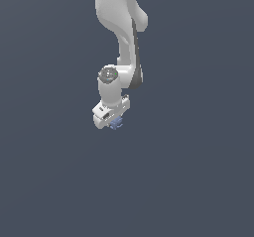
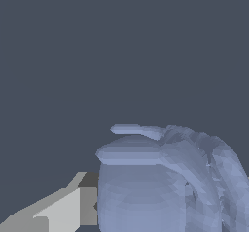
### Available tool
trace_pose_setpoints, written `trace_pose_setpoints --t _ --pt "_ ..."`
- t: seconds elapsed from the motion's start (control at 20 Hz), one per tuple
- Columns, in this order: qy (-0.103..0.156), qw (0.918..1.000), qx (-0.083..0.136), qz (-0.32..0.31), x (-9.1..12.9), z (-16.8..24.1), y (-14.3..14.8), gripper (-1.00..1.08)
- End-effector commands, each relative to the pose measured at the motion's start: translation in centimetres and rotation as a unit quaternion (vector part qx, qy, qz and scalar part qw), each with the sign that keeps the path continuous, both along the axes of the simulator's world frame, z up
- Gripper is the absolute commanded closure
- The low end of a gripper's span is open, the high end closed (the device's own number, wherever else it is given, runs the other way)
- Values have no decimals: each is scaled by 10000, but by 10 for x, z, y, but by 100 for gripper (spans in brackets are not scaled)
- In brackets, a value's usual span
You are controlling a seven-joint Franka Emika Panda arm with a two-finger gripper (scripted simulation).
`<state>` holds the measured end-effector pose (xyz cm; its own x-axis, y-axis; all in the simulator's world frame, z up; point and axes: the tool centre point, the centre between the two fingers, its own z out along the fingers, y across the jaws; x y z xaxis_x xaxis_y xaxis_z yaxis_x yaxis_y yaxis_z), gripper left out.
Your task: Pick up the object and move it to a goal position.
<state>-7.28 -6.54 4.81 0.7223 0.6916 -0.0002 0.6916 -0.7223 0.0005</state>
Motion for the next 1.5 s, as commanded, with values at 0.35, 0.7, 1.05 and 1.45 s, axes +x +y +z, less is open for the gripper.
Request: trace_pose_setpoints --t 0.35,0.7,1.05,1.45 --pt "-5 10000 0 3 11 48 -1 108" --pt "-4 10000 4 6 25 112 -2 108" --pt "-4 10000 7 8 41 183 -3 108" --pt "-3 10000 10 10 59 263 -4 108"
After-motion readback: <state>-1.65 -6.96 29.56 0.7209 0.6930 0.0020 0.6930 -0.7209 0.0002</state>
